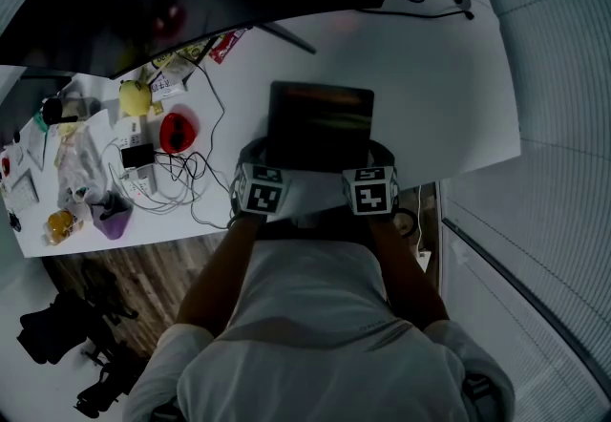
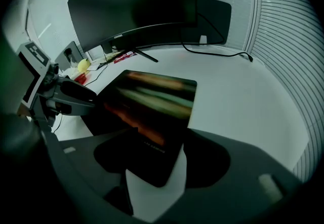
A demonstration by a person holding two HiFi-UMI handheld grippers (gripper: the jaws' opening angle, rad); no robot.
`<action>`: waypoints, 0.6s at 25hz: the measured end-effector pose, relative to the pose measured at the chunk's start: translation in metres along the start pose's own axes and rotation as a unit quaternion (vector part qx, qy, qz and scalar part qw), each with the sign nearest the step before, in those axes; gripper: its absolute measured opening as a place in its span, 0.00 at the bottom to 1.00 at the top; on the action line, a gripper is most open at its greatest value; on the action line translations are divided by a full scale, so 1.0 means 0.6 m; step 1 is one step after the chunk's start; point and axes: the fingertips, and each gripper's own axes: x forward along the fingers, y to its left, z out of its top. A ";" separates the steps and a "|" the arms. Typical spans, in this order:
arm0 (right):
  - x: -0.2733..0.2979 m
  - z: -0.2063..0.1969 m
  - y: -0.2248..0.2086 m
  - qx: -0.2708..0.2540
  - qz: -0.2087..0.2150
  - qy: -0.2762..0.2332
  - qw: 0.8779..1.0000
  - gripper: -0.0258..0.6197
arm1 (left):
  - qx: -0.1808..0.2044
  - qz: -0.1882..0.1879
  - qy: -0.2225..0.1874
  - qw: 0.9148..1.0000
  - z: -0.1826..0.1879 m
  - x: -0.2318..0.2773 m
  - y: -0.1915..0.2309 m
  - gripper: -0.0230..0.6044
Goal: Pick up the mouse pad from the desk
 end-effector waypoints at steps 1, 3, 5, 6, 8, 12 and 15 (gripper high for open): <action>0.000 0.000 0.001 0.003 -0.003 0.000 1.000 0.47 | -0.003 -0.002 -0.001 1.000 0.002 0.000 -0.001 0.40; 0.000 0.001 0.007 0.006 -0.006 0.001 1.000 0.44 | -0.003 -0.003 -0.002 1.000 0.009 -0.001 -0.002 0.39; 0.000 0.000 0.016 0.005 -0.008 -0.001 1.000 0.36 | -0.003 0.002 0.006 1.000 0.004 0.000 -0.005 0.39; 0.000 -0.001 0.022 0.005 -0.008 -0.003 1.000 0.31 | -0.003 0.004 0.011 1.000 0.001 0.000 -0.008 0.37; 0.000 -0.001 0.031 0.006 -0.006 -0.007 1.000 0.24 | -0.003 0.001 0.011 1.000 -0.001 -0.001 -0.017 0.31; -0.006 0.001 0.044 -0.003 0.006 -0.022 1.000 0.15 | -0.002 -0.008 -0.007 1.000 0.007 -0.014 -0.031 0.20; -0.021 0.014 0.050 0.010 0.030 -0.054 0.998 0.14 | -0.009 -0.025 -0.025 0.999 0.021 -0.033 -0.034 0.18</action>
